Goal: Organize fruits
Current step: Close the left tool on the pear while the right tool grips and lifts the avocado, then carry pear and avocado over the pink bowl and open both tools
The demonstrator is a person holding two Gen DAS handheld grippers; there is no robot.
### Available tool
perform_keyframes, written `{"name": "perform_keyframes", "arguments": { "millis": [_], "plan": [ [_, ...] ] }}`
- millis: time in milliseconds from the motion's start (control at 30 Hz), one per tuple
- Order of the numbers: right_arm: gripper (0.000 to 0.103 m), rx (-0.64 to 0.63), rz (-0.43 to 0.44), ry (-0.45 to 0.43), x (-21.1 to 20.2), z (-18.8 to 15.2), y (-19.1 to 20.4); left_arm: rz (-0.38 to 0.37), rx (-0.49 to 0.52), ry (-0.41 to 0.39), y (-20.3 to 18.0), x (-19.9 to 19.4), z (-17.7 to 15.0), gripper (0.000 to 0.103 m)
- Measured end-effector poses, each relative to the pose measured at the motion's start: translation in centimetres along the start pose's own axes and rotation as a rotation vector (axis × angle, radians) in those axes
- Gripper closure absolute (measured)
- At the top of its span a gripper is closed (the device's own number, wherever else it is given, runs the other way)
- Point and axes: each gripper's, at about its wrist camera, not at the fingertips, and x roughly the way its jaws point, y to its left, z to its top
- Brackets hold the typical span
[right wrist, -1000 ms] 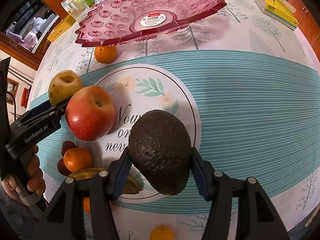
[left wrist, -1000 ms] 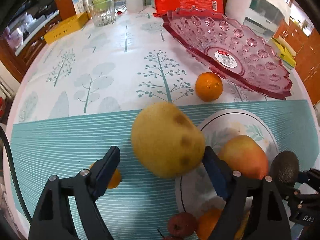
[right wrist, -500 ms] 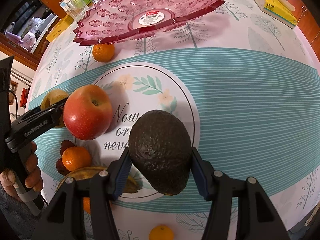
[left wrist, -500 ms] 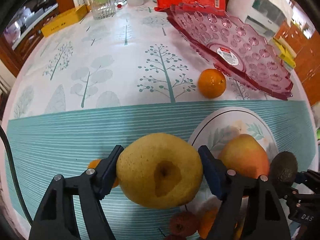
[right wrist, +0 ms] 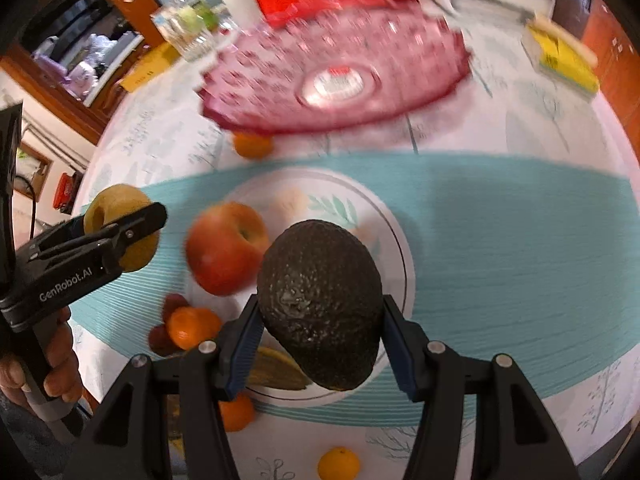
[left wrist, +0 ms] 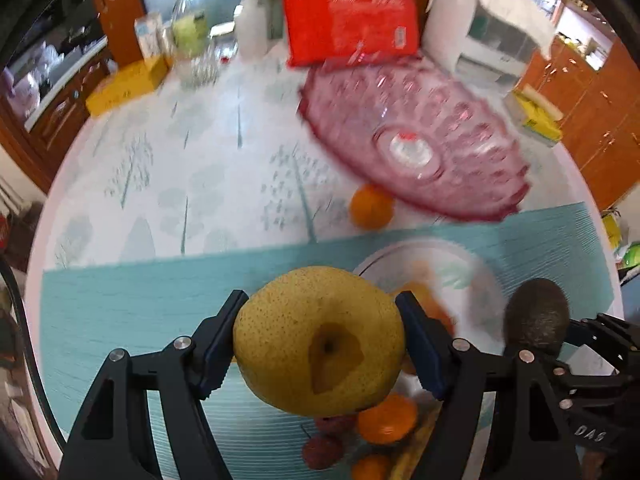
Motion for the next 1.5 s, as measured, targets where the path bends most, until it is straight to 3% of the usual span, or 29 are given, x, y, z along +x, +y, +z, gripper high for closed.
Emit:
{"name": "perform_keyframes", "arguments": {
  "millis": [333,500,667,867,1167,1500],
  "plan": [
    [0.046,-0.077,-0.008,-0.196,-7.4,6.0,0.5,-0.020,0.065,-0.133,-2.5,-6.1,7.4,0.029],
    [0.045,-0.093,-0.082,-0.296,-10.3,10.3,-0.1,0.000,0.078,-0.188,-3.1,-7.0,11.6,0.029],
    [0.045,-0.052,-0.104,-0.334,-10.4,14.4,-1.7,0.007,0.065,-0.199,-3.1,-5.5,15.2,0.029],
    [0.045,0.024,-0.045,-0.248,-5.9,17.7,-3.9,0.001,0.042,-0.108,-2.8,0.0,17.1,0.029],
    [0.045,0.045,-0.058,-0.093,2.3,18.1,-4.6,0.022,0.090,0.005,-3.2,7.2,16.2,0.029],
    [0.045,0.028,-0.091,-0.034,6.2,18.4,-5.1,0.035,0.140,0.064,-3.9,11.9,15.9,0.029]
  ]
}}
